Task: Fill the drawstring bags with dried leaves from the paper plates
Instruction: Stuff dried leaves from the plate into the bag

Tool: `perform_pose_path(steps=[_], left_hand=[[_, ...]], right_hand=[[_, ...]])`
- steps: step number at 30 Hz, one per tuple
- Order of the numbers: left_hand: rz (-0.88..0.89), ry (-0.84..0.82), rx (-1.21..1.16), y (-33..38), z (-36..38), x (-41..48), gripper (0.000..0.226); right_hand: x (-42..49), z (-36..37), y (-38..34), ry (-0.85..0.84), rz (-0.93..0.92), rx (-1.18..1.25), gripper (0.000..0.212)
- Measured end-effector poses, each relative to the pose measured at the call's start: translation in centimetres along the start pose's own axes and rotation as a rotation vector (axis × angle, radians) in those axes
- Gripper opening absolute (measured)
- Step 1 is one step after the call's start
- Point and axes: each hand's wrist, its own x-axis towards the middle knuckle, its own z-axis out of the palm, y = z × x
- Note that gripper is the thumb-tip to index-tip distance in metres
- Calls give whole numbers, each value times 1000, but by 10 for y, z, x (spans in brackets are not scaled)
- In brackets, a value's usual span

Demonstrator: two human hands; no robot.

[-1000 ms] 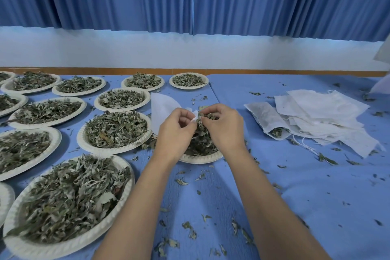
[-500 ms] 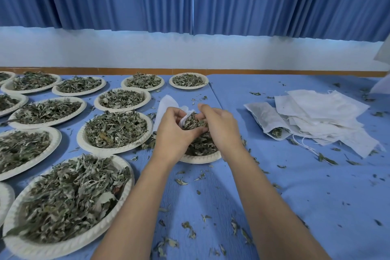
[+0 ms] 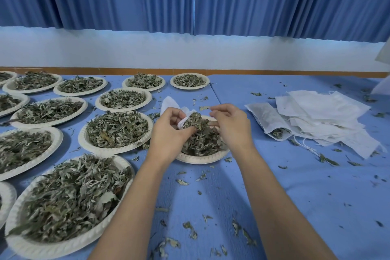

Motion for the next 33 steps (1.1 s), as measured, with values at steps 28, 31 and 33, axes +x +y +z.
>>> perform_pose_path(steps=[28, 31, 33], left_hand=[[61, 429, 295, 2, 22, 18, 16], [116, 348, 322, 0, 19, 16, 21], [112, 234, 272, -1, 16, 13, 24]], right_hand=[[-9, 17, 2, -171, -344, -281, 14], [-7, 19, 4, -107, -323, -248, 15], [-3, 19, 6, -64, -295, -228, 14]])
